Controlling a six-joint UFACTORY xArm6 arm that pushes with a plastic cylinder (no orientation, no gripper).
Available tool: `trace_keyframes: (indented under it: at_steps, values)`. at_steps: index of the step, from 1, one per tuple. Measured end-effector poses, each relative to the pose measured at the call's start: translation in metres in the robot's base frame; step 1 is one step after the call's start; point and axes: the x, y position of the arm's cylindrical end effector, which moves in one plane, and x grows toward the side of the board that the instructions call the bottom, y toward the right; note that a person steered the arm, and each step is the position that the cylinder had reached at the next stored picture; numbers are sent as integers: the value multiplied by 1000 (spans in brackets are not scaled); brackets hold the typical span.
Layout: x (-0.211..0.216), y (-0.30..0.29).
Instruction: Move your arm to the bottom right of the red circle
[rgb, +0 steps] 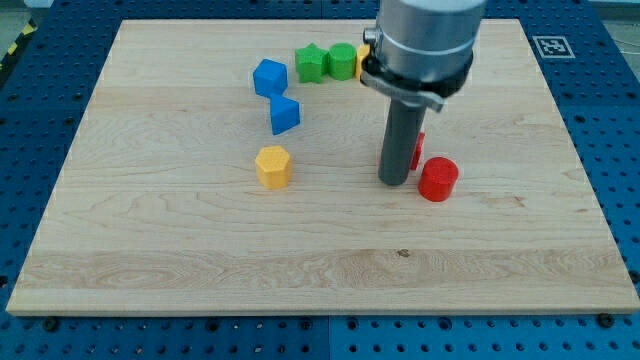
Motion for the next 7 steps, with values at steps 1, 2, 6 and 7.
trace_keyframes:
  at_steps: [1,2,6,7]
  values:
    - [-29,3]
    - [-33,3]
    - [63,29]
    - [68,47]
